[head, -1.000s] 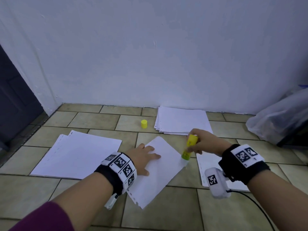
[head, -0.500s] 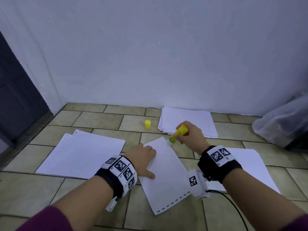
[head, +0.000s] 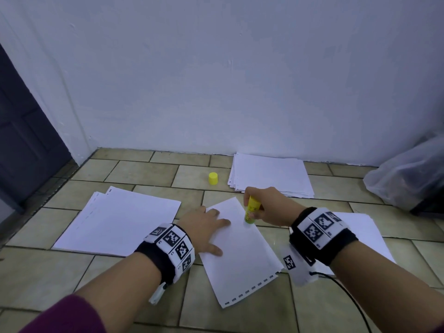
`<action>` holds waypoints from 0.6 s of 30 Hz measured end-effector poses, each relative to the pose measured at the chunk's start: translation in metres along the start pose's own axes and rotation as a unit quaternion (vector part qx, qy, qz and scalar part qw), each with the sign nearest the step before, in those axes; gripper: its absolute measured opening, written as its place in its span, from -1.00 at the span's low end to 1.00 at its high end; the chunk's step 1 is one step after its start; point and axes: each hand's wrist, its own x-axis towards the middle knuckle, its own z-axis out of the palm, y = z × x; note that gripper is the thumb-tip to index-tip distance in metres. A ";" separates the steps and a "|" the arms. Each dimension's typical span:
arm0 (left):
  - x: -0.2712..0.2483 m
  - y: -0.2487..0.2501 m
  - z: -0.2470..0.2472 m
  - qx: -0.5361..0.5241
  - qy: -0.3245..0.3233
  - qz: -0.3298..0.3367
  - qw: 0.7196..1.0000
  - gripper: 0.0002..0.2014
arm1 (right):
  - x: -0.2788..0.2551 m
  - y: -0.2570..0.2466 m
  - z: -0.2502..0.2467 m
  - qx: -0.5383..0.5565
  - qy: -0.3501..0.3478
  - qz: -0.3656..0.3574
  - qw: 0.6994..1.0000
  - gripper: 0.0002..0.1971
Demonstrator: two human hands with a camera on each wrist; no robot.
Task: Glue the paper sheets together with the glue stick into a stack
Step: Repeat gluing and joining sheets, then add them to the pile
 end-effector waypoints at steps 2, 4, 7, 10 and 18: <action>0.001 0.000 0.000 0.009 -0.007 -0.001 1.000 -0.25 | -0.016 0.004 -0.005 -0.032 -0.037 -0.006 0.999 -0.76; 0.002 -0.001 0.000 0.013 -0.008 0.001 1.000 -0.28 | -0.030 0.006 -0.008 -0.050 -0.080 -0.001 0.996 -0.77; 0.003 -0.002 0.000 0.009 0.007 0.006 1.000 -0.28 | -0.040 0.009 -0.013 -0.061 -0.119 0.000 0.991 -0.76; 0.003 -0.002 0.001 0.027 0.038 -0.002 0.999 -0.27 | -0.040 0.019 -0.017 0.018 -0.145 0.044 0.988 -0.73; -0.004 0.002 0.005 0.020 0.054 0.055 0.997 -0.36 | -0.027 0.038 -0.027 0.413 -0.022 0.170 0.894 -0.86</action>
